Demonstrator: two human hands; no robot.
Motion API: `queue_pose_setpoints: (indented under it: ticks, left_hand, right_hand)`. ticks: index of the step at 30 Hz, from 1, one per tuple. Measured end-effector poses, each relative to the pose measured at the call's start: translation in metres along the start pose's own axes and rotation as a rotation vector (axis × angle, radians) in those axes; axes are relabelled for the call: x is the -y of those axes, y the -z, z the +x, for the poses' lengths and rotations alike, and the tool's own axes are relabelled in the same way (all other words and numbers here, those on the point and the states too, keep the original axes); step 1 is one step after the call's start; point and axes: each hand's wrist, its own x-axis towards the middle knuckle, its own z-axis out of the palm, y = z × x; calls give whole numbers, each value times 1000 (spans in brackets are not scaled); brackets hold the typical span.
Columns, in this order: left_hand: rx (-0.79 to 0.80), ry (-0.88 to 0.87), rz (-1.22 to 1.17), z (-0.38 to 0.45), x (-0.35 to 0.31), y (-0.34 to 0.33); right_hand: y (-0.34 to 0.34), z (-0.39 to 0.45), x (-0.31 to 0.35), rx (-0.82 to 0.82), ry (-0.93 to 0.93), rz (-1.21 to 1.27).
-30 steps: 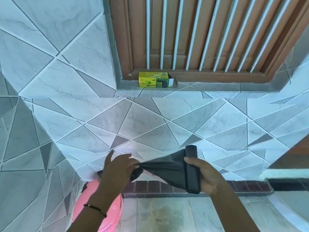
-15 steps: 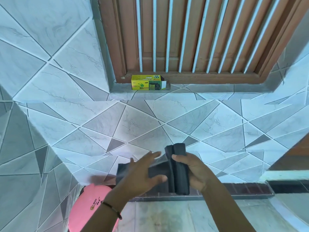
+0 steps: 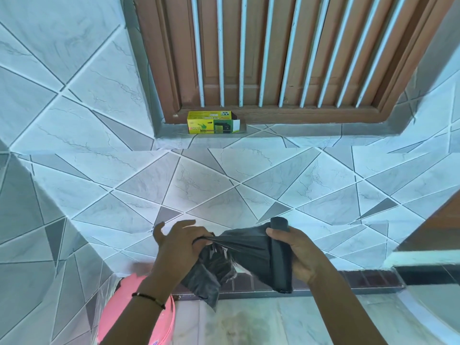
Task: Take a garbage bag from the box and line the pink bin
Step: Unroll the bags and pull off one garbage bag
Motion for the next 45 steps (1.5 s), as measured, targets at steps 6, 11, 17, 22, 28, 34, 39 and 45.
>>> queue_pose_setpoints:
  ticks: [6,11,17,22,28,34,39,45]
  left_hand:
    - [63,171,66,-1,27,21]
    - [277,239,34,6,32,35]
    - [493,-59,-371,4,-33,18]
    - [319,-105,-436,0,-64,-2]
    - [192,-87,-264,9,-42,8]
    - [180,55,-241,13,-4,21]
    - [534,105,-547,7,-13,25]
    - [715,222,-1019,9,-49,11]
  right_hand:
    - [13,-4,10,34,55,9]
    - [8,-6,12,30,108,-5]
    - [-20,-7,8,71,75,-12]
    - [-28,-7,8,66,8,75]
    - [-15,-6,6,13,-32,15]
    - [-6,-11,11,-4,47,-129]
    - [-13,-15,12,90,103,-156]
    - [-28,-18,13,164,68,-131]
